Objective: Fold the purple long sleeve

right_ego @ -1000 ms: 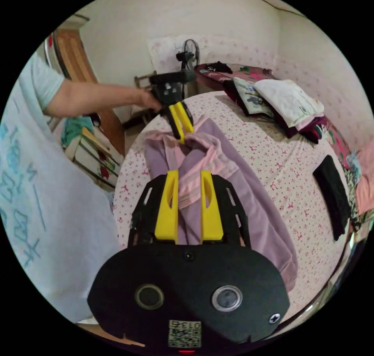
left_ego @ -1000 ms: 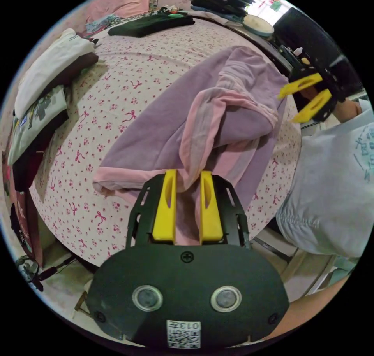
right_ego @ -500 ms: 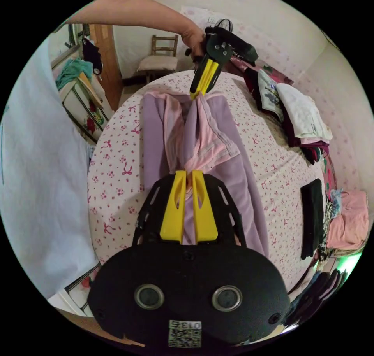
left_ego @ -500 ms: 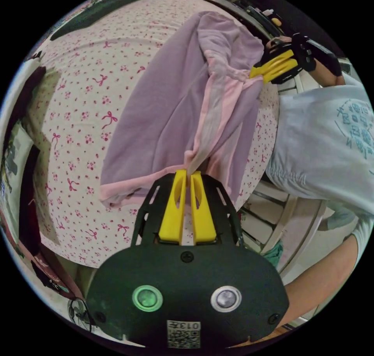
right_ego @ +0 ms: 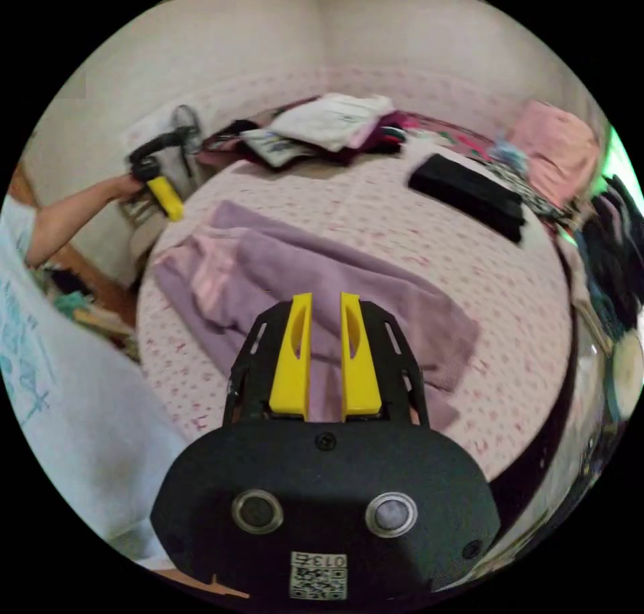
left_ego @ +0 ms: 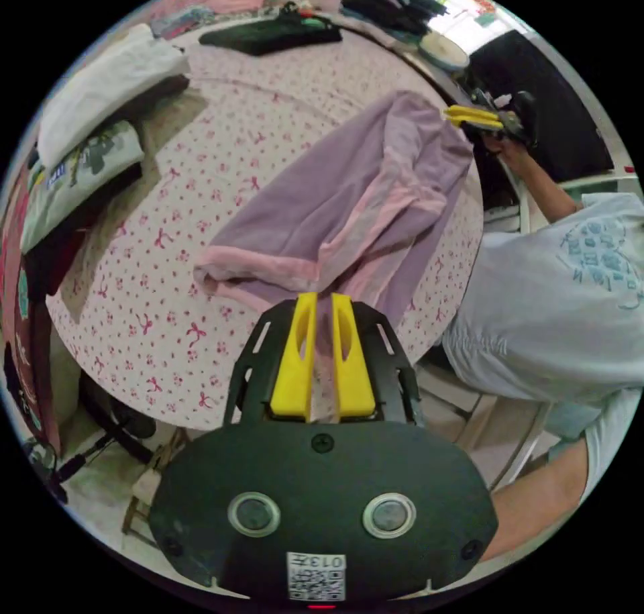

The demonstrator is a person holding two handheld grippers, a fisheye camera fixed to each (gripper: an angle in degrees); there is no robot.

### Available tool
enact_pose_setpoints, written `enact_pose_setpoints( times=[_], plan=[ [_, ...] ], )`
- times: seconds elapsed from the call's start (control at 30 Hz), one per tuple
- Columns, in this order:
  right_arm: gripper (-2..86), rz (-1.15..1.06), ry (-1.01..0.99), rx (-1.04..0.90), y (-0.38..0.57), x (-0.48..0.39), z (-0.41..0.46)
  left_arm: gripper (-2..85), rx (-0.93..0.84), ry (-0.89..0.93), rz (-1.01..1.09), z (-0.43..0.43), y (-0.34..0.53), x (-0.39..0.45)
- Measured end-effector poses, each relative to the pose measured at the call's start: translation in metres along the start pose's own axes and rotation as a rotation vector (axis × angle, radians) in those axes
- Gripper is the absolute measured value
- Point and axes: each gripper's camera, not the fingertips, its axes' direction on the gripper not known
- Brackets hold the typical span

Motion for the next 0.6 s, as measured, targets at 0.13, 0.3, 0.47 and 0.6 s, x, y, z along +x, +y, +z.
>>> enact_pose_setpoints(
  times=[0.13, 0.3, 0.47, 0.6],
  plan=[
    [7.9, 0.279, 0.237, -0.024, 0.022, 0.064, -0.007, 4.1, 0.276, -0.018, -0.012, -0.002, -0.013, 0.059],
    [3.0, 0.317, 0.179, -0.199, 0.03, 0.086, 0.024, 2.3, 0.234, -0.14, 0.004, 0.044, -0.048, 0.112],
    [1.4, 0.306, 0.318, -0.029, 0.039, 0.078, -0.023, 0.8, 0.198, -0.22, -0.018, 0.061, -0.046, 0.129],
    [1.3, 0.337, 0.268, -0.142, 0.062, 0.09, -0.002, 0.5, 0.186, -0.157, -0.035, 0.075, -0.043, 0.132]
  ],
)
